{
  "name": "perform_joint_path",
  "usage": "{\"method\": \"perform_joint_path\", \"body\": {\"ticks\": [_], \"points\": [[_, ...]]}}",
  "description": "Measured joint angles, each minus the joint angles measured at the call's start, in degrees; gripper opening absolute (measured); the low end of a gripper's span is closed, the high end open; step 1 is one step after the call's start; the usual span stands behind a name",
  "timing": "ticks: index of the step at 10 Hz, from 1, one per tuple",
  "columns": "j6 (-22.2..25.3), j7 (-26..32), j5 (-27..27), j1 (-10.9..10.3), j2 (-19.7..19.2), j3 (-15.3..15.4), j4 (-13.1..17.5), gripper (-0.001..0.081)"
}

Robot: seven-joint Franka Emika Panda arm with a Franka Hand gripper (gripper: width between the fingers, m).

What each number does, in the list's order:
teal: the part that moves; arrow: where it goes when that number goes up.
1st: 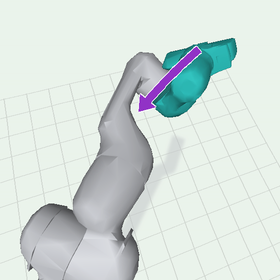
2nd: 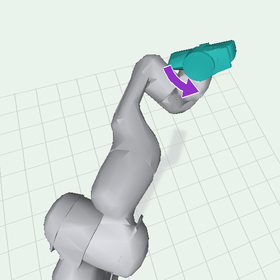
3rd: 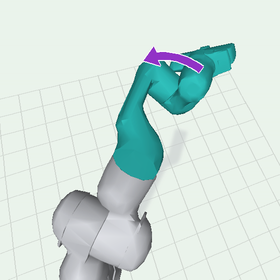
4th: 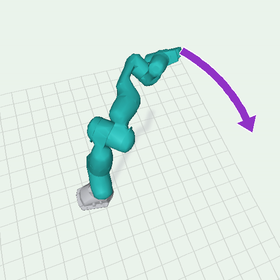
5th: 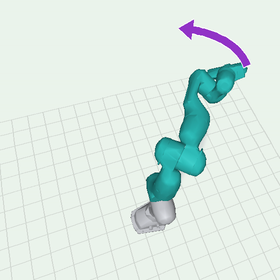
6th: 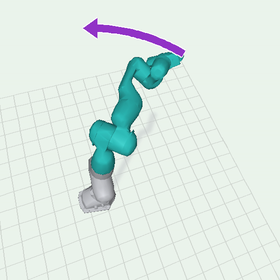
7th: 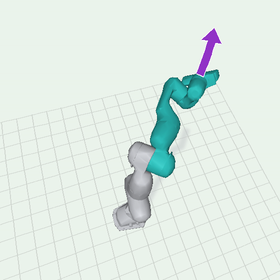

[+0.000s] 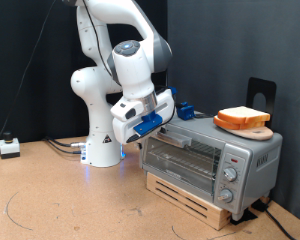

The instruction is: Make a piece of toast with the oven

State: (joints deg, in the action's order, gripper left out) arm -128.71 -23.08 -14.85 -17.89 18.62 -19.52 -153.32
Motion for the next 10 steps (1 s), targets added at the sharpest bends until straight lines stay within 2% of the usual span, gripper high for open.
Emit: {"method": "perform_joint_path", "body": {"ticks": [4,10], "points": [[-3.0,0.45,0.49,0.61,-4.05,-0.44,0.25,0.081],[-4.77,3.5,1.14,1.92,-6.96,-2.59,1.57,0.081]]}}
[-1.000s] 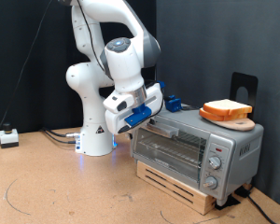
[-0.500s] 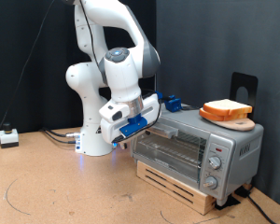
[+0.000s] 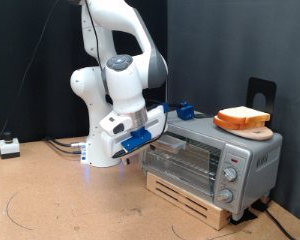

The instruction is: Make a piece of toast with the oven

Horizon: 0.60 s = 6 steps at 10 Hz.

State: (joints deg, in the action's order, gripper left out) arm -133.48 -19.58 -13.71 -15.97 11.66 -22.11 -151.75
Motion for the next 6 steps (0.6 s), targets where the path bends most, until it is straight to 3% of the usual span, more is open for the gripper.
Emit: {"method": "perform_joint_path", "body": {"ticks": [6], "points": [[0.81,4.82,-3.66,0.06,-0.95,-0.62,0.92,0.081]]}}
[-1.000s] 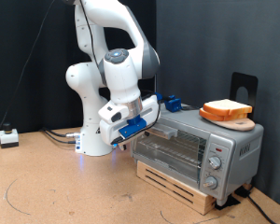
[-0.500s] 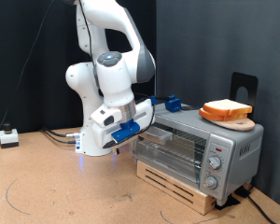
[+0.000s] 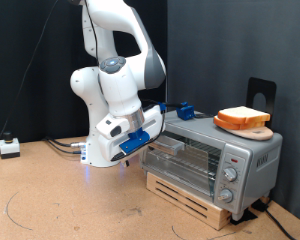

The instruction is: Make a piece of toast with the oven

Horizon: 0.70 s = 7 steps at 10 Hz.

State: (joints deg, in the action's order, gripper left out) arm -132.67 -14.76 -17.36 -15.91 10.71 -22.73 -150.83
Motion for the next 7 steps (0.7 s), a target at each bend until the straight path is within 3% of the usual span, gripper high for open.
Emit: {"method": "perform_joint_path", "body": {"ticks": [3,7], "points": [[1.86,0.0,-1.16,-0.17,-0.31,0.08,0.61,0.081],[3.07,0.58,-2.87,-1.89,-0.2,1.35,1.04,0.081]]}}
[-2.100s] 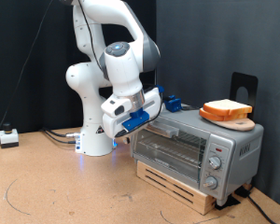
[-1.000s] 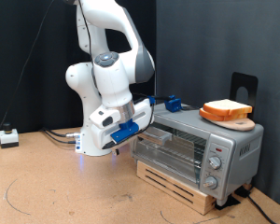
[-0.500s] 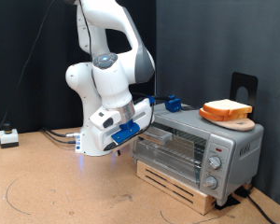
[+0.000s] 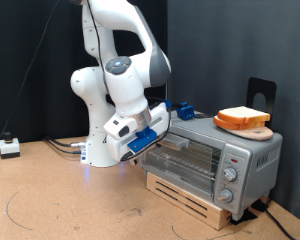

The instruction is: Make a piece of toast with the oven

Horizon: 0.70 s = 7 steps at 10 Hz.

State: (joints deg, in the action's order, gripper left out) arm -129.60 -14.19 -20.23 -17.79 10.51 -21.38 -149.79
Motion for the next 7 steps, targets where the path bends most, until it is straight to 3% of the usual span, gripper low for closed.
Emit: {"method": "perform_joint_path", "body": {"ticks": [7], "points": [[3.36,-1.92,-2.8,-2.47,3.14,4.51,-0.41,0.081]]}}
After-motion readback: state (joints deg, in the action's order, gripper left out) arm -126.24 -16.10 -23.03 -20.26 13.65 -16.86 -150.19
